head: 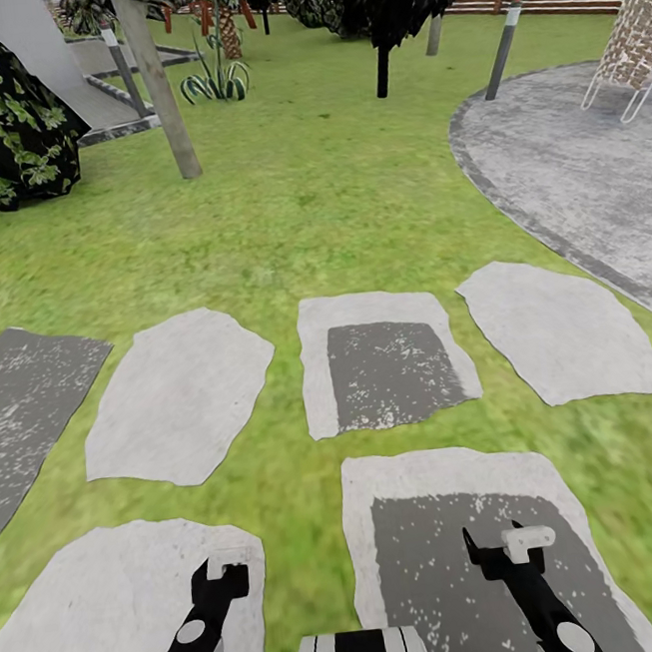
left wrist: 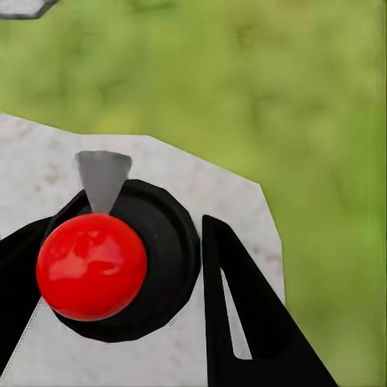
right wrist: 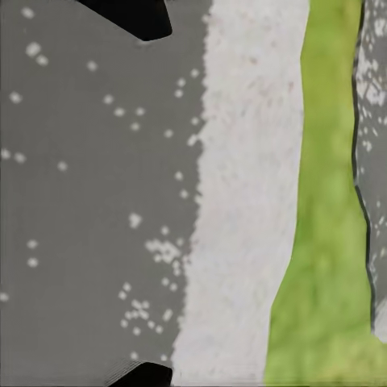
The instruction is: In the garden, pick up the pesticide atomizer on the floor and spray pesticide onto both trees until each tree trunk is fully covered.
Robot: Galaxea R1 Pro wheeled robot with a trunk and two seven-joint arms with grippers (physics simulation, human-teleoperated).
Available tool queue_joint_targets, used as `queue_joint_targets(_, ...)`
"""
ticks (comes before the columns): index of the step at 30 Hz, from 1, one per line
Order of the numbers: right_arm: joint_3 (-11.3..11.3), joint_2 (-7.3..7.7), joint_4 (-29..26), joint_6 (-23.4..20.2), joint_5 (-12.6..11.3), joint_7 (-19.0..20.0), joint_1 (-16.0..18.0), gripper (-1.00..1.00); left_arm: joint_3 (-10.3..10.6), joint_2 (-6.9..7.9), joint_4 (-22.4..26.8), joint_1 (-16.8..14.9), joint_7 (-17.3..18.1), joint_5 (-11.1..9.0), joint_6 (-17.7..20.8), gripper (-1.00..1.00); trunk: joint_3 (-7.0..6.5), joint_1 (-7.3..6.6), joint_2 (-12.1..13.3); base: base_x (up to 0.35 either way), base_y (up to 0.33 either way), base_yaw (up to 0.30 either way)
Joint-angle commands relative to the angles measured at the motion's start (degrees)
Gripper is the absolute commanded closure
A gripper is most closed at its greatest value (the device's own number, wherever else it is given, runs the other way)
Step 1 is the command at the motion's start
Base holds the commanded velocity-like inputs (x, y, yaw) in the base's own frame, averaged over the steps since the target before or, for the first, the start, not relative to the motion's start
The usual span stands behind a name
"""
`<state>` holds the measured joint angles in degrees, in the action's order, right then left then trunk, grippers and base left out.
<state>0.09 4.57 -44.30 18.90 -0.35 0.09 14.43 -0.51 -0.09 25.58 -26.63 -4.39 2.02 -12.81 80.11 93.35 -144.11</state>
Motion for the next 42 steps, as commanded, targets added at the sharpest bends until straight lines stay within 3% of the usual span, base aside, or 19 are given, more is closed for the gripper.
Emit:
queue_joint_targets(1, 0.0, 0.0, 0.0, 0.0, 0.0, 0.0, 0.0, -1.0, 0.0, 0.0, 0.0, 0.0, 0.0, 0.0, 0.0, 1.0, -0.23, -0.02, 0.0, 0.0, 0.0, 0.0)
queue_joint_targets(26, -0.1, 0.11, -1.6, 0.1, 0.4, 0.0, 0.0, -1.0, 0.0, -0.01, 0.6, -0.1, 0.3, 0.2, 1.2, 1.0, -5.78, -0.67, 0.4, 0.0, 0.0, 0.0)
queue_joint_targets(42, 0.0, 0.09, -1.8, 0.2, 0.2, 0.0, -0.1, -1.0, -1.6, 0.01, 0.4, 0.4, 0.0, -0.7, 2.8, 1.0, -10.6, -1.08, 0.6, 0.0, 0.0, 0.0)
